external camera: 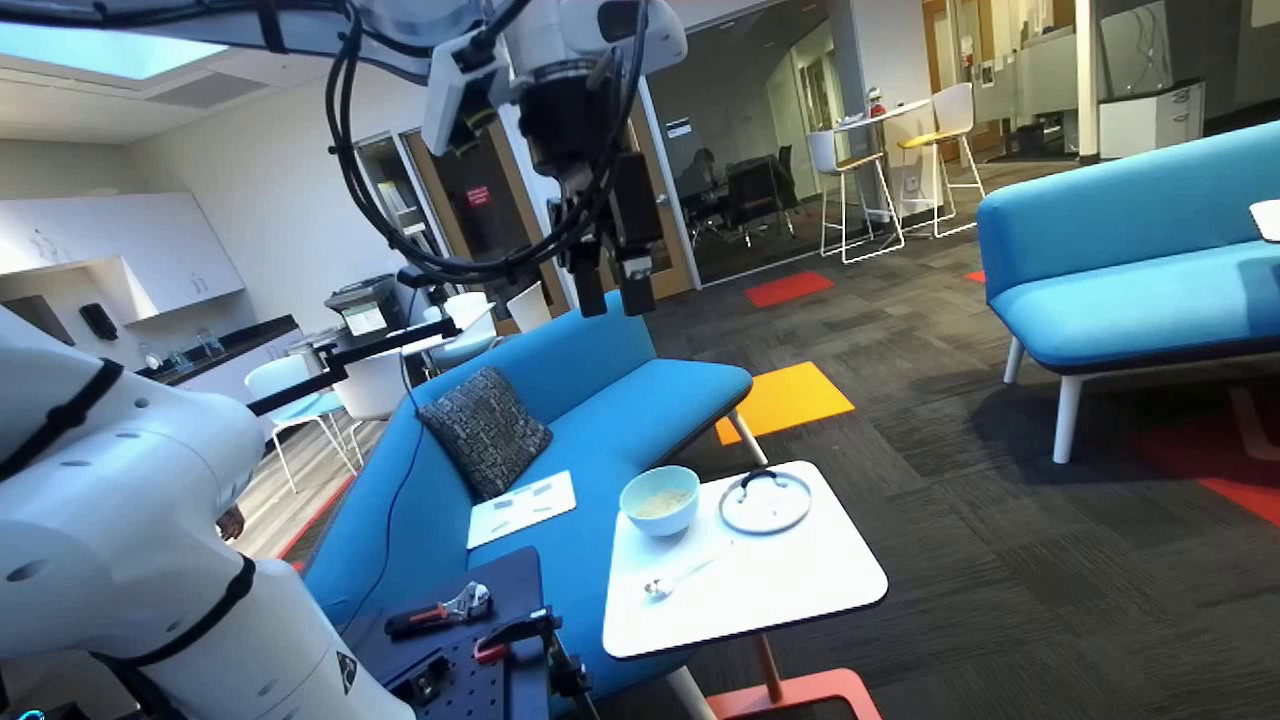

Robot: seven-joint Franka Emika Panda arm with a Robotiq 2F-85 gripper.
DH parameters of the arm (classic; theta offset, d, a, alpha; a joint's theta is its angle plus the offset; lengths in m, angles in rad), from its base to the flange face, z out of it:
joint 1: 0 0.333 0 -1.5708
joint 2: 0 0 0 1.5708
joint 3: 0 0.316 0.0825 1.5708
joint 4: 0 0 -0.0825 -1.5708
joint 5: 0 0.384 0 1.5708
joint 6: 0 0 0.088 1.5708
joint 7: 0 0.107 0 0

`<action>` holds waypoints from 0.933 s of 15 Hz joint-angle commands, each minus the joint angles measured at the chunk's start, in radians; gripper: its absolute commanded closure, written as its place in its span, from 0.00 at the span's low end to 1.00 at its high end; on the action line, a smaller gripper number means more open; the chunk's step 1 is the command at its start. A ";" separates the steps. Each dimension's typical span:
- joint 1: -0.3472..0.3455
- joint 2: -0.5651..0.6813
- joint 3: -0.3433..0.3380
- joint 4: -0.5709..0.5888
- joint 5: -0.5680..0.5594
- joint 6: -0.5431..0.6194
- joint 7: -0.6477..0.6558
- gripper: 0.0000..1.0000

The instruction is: Pick up the spoon and stir the objects in the bowl

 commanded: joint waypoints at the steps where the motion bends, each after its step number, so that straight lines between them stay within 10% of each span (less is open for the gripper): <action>1: 0.006 0.000 -0.005 0.002 -0.002 -0.003 0.002 0.00; 14: 0.042 0.053 0.009 -0.018 0.058 0.098 0.008 0.00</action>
